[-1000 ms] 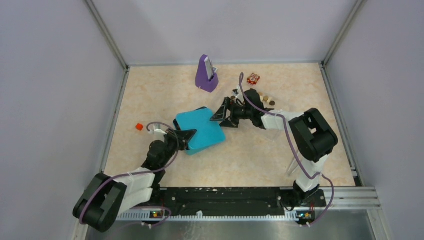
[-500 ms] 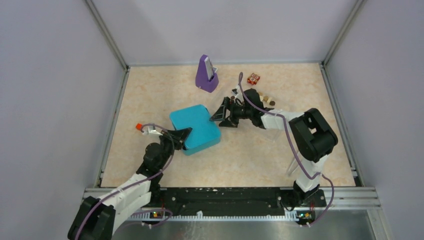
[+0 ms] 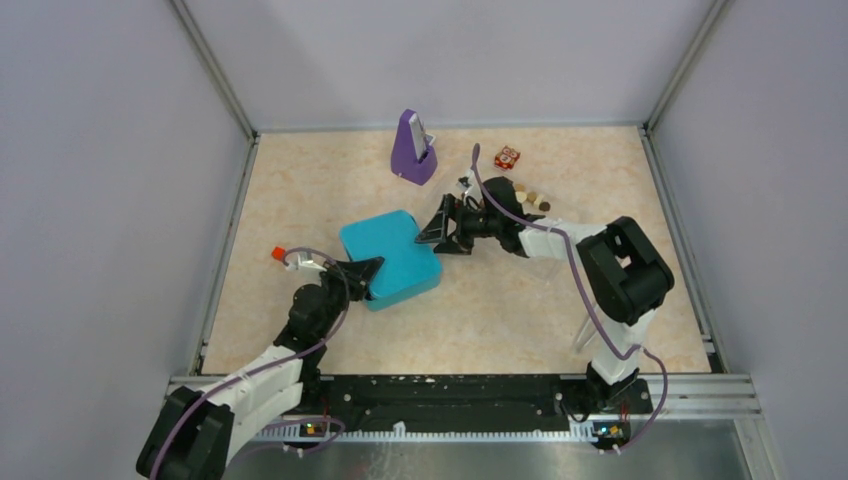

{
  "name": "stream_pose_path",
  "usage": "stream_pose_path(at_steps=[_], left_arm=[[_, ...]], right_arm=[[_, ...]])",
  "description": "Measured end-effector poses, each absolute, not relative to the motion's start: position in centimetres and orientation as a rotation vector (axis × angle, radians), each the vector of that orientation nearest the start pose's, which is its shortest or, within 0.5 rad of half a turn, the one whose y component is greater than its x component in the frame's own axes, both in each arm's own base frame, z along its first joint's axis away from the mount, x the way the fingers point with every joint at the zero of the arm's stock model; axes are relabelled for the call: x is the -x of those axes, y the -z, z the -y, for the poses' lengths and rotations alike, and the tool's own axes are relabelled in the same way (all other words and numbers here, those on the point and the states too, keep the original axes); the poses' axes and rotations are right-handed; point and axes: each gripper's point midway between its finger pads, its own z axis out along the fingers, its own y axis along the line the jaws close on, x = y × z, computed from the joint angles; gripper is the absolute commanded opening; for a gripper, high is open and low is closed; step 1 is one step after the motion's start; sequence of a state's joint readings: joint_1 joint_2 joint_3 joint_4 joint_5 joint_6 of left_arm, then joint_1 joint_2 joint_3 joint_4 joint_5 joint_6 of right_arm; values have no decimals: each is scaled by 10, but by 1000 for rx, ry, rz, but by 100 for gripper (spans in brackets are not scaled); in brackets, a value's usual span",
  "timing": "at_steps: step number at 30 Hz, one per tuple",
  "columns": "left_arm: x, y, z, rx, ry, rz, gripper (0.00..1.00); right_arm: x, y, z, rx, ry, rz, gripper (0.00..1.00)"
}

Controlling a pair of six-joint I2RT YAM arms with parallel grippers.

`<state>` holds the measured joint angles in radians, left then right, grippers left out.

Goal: Pack the chocolate

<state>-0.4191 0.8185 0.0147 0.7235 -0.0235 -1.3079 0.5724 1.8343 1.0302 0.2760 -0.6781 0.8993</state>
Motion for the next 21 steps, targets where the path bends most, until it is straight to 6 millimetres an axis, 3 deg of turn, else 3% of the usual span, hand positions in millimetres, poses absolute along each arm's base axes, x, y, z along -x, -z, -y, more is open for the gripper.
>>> stream_pose_path(at_steps=[21], left_arm=[[-257, -107, 142, 808, 1084, -1750, 69]], right_arm=[[-309, -118, -371, 125, -1522, -2390, 84]])
